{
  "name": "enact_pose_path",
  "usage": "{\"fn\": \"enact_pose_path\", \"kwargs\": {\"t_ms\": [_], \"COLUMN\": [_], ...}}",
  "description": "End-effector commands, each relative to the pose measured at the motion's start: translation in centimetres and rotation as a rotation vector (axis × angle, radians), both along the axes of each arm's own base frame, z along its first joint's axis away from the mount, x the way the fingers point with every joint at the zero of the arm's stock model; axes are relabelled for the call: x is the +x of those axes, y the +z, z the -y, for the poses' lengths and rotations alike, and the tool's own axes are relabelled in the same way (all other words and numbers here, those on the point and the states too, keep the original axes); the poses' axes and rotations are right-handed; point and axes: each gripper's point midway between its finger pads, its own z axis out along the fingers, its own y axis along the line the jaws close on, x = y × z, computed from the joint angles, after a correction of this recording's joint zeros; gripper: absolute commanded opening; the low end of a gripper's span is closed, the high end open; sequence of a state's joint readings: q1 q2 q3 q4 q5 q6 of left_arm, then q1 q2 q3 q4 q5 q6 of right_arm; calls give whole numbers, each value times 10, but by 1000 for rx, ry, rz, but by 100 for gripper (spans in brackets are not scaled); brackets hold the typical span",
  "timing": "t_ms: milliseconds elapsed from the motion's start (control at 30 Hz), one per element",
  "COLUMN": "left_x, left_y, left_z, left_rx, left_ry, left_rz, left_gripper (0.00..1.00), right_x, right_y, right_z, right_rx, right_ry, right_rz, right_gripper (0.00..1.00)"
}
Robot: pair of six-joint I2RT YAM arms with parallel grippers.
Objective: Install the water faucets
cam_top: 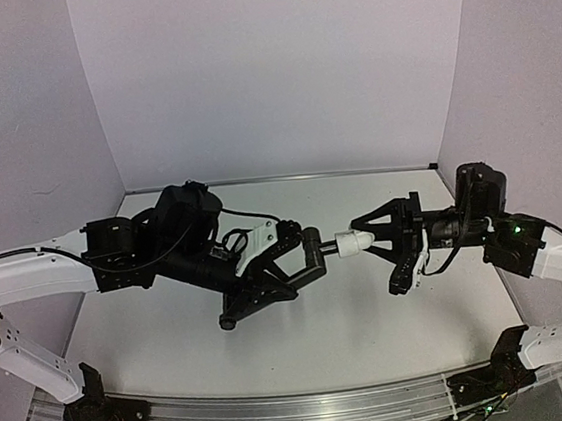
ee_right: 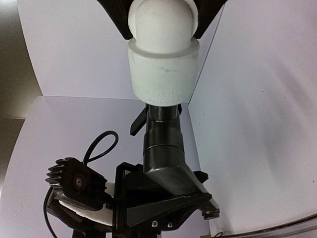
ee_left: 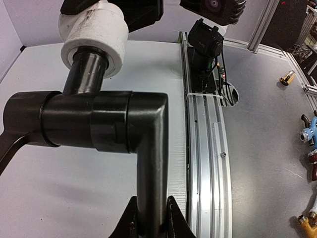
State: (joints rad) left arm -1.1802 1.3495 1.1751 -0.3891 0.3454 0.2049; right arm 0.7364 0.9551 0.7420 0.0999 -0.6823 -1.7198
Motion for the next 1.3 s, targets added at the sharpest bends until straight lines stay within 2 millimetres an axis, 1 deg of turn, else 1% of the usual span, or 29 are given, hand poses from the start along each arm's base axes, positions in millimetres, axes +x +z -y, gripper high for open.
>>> {"fn": "enact_pose_path", "kwargs": {"t_ms": [0, 133, 300, 400, 567, 700, 833, 900, 1033, 1200, 1267], "left_x": [6, 14, 23, 29, 38, 41, 41, 42, 46, 51, 52], "left_y": [54, 52, 57, 60, 61, 63, 60, 59, 68, 75, 79], "left_z": [13, 14, 12, 10, 7, 8, 10, 12, 14, 20, 22], "left_rx": [-164, -152, -165, -172, -169, -175, -173, -173, -212, -255, -284], "left_ry": [-14, 14, 58, 86, 132, 148, 140, 143, 177, 215, 228], "left_rz": [111, 145, 202, 238, 300, 331, 334, 328, 305, 272, 257], "left_gripper": [0, 0, 0, 0, 0, 0, 0, 0, 0, 0, 0], "right_x": [-3, 6, 13, 13, 8, 8, 12, 13, 20, 34, 38], "right_y": [24, 28, 39, 44, 52, 53, 47, 44, 38, 42, 51], "right_z": [-5, -8, -15, -17, -20, -21, -20, -19, -16, -14, -14], "right_rx": [32, 50, 97, 124, 163, 186, 185, 175, 159, 230, 281], "right_ry": [9, -48, -99, -114, -114, -129, -156, -163, -186, -227, -224], "right_rz": [-142, -338, -606, -754, -973, -1099, -1084, -1035, -915, -780, -727], "right_gripper": [19, 11, 7, 6, 1, 0, 0, 0, 0, 0, 0]}}
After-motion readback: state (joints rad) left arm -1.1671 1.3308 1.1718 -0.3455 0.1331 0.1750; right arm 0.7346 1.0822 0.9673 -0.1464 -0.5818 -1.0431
